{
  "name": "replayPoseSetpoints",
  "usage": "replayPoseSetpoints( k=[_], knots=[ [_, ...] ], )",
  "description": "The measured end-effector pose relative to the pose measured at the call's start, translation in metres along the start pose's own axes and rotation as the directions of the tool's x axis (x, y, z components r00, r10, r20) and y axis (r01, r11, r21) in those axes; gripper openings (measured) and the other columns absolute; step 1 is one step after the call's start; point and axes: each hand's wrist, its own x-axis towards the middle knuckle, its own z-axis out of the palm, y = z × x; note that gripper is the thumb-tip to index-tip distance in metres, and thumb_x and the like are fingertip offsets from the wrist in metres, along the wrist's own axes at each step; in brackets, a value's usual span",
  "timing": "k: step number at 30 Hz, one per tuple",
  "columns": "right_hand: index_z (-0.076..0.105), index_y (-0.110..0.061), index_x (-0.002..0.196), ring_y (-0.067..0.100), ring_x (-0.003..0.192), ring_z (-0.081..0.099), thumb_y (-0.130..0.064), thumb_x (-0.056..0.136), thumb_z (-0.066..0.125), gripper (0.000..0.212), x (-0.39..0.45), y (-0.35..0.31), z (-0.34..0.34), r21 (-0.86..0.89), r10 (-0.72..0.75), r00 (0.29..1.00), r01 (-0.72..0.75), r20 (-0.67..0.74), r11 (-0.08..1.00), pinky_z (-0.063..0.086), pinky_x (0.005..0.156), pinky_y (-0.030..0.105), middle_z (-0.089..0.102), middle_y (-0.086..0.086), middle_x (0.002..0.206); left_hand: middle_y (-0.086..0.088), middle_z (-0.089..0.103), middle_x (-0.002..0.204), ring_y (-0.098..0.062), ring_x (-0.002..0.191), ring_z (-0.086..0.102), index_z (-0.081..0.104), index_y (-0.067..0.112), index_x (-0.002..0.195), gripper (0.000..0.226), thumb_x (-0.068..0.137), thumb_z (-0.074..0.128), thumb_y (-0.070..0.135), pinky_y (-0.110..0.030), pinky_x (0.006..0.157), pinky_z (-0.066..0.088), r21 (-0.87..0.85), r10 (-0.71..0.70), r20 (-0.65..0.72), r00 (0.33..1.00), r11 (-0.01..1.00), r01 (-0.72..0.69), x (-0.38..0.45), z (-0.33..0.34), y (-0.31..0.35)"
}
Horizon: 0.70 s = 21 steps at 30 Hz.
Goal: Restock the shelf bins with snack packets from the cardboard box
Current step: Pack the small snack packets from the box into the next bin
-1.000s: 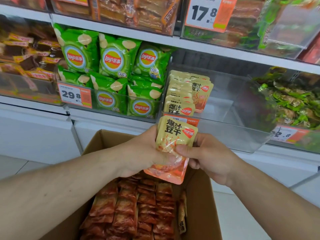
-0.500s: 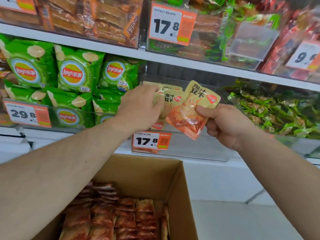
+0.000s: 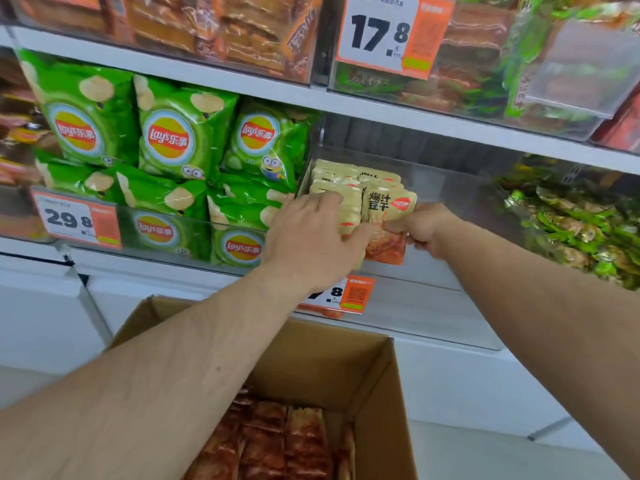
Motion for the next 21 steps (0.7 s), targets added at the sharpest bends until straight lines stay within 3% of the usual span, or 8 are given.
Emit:
replayPoseSetpoints(
  k=[2, 4, 6, 10, 15, 21],
  knots=[
    [0.07, -0.008, 0.101, 0.018, 0.066, 0.054, -0.012, 0.078, 0.081, 0.026, 0.009, 0.0, 0.008, 0.017, -0.039, 0.999, 0.04, -0.025, 0.999, 0.04, 0.053, 0.026, 0.068, 0.007, 0.091, -0.004, 0.059, 0.132, -0.023, 0.124, 0.046, 0.049, 0.016, 0.134, 0.056, 0.094, 0.045, 0.055, -0.034, 0.101, 0.031, -0.009, -0.001, -0.015, 1.0, 1.0, 0.001, -0.001, 0.001, 0.0],
    [0.071, -0.008, 0.102, 0.021, 0.08, 0.066, -0.01, 0.076, 0.082, 0.028, 0.016, 0.003, 0.014, 0.04, -0.072, 0.994, 0.075, -0.078, 0.996, 0.056, 0.069, 0.033, 0.071, 0.007, 0.096, -0.003, 0.058, 0.134, -0.022, 0.126, 0.045, 0.049, 0.017, 0.135, 0.056, 0.094, 0.046, 0.055, -0.034, 0.102, 0.03, -0.021, 0.001, -0.027, 1.0, 1.0, -0.002, -0.001, 0.002, 0.0],
    [0.071, -0.01, 0.102, 0.021, 0.086, 0.068, -0.014, 0.077, 0.082, 0.028, 0.019, 0.008, 0.018, 0.032, -0.078, 0.991, 0.082, -0.113, 0.996, 0.058, 0.078, 0.036, 0.071, 0.004, 0.095, -0.002, 0.057, 0.136, -0.022, 0.128, 0.044, 0.048, 0.018, 0.136, 0.058, 0.094, 0.044, 0.057, -0.035, 0.104, 0.03, -0.026, 0.002, -0.037, 0.999, 1.0, -0.003, -0.002, 0.003, 0.0],
    [0.072, -0.009, 0.093, 0.02, 0.075, 0.064, -0.023, 0.078, 0.079, 0.022, 0.021, 0.015, 0.021, -0.053, -0.075, 0.989, 0.068, -0.129, 0.996, 0.057, 0.071, 0.035, 0.067, 0.003, 0.078, -0.001, 0.055, 0.138, -0.02, 0.13, 0.043, 0.047, 0.019, 0.138, 0.057, 0.093, 0.046, 0.055, -0.035, 0.108, 0.029, -0.041, -0.002, -0.038, 0.999, 0.999, 0.001, -0.001, 0.003, 0.0],
    [0.07, -0.007, 0.082, 0.027, 0.08, 0.071, -0.025, 0.075, 0.078, 0.021, 0.022, 0.013, 0.024, -0.074, -0.045, 0.983, 0.032, -0.18, 0.997, 0.061, 0.077, 0.044, 0.072, 0.01, 0.081, -0.001, 0.054, 0.141, -0.021, 0.132, 0.041, 0.046, 0.019, 0.139, 0.058, 0.093, 0.048, 0.054, -0.036, 0.111, 0.027, -0.055, -0.007, -0.027, 1.0, 0.998, 0.005, -0.002, 0.002, 0.0],
    [0.073, -0.009, 0.086, 0.025, 0.072, 0.074, -0.023, 0.067, 0.086, 0.026, 0.024, 0.017, 0.027, -0.031, -0.015, 0.996, 0.012, -0.089, 0.999, 0.062, 0.074, 0.043, 0.075, 0.009, 0.077, 0.0, 0.053, 0.141, -0.02, 0.132, 0.04, 0.045, 0.019, 0.14, 0.059, 0.093, 0.047, 0.054, -0.035, 0.111, 0.027, -0.055, -0.005, -0.011, 1.0, 0.998, 0.005, -0.002, 0.001, 0.0]
  ],
)
